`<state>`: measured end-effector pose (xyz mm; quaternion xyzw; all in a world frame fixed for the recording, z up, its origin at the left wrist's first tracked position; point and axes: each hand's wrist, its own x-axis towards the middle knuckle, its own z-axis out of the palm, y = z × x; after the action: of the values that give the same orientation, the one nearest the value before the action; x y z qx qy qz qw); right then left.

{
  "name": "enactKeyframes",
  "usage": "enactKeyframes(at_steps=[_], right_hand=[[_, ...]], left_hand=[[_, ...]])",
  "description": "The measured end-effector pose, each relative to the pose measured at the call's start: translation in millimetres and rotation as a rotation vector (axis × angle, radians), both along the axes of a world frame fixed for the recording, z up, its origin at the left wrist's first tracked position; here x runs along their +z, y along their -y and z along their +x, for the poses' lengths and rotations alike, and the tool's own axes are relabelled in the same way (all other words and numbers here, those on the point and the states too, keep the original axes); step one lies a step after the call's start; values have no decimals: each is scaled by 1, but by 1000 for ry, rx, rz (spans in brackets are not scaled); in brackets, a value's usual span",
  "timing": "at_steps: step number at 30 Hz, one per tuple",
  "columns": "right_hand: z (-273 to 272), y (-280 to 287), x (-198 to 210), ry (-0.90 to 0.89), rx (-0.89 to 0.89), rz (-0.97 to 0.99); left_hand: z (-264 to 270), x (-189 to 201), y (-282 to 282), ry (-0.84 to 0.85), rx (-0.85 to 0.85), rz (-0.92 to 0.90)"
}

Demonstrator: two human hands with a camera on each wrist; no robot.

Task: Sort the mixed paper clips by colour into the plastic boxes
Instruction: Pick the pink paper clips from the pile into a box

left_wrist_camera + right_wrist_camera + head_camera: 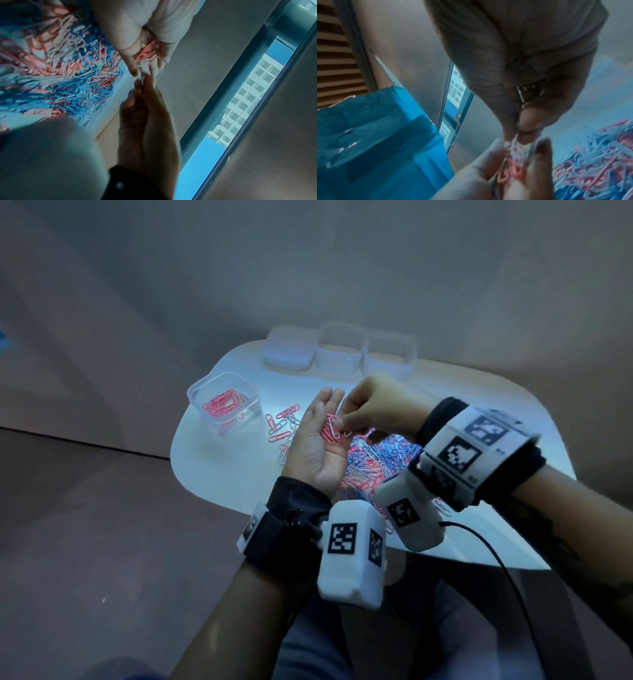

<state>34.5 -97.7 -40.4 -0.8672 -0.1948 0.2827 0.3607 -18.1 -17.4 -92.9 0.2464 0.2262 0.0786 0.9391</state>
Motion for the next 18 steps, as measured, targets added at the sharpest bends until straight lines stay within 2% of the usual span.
enactKeyframes(at_steps=[3,6,9,14,16,18], right_hand=[[-2,-3,0,14,-25,-56],[-3,3,3,-72,-43,-18],[-5,11,7,-113,-48,3],[3,24,19,-90,-109,24],[9,28,21,-38,-129,-5],[14,29,19,137,-87,-180]], left_hand=[[-1,1,2,19,2,16],[-3,6,4,47,32,0],[-4,11,7,57,56,-70],[-10,12,2,50,-12,-163],[-14,11,-5,57,-7,-216],[-21,10,-15,65,29,-298]])
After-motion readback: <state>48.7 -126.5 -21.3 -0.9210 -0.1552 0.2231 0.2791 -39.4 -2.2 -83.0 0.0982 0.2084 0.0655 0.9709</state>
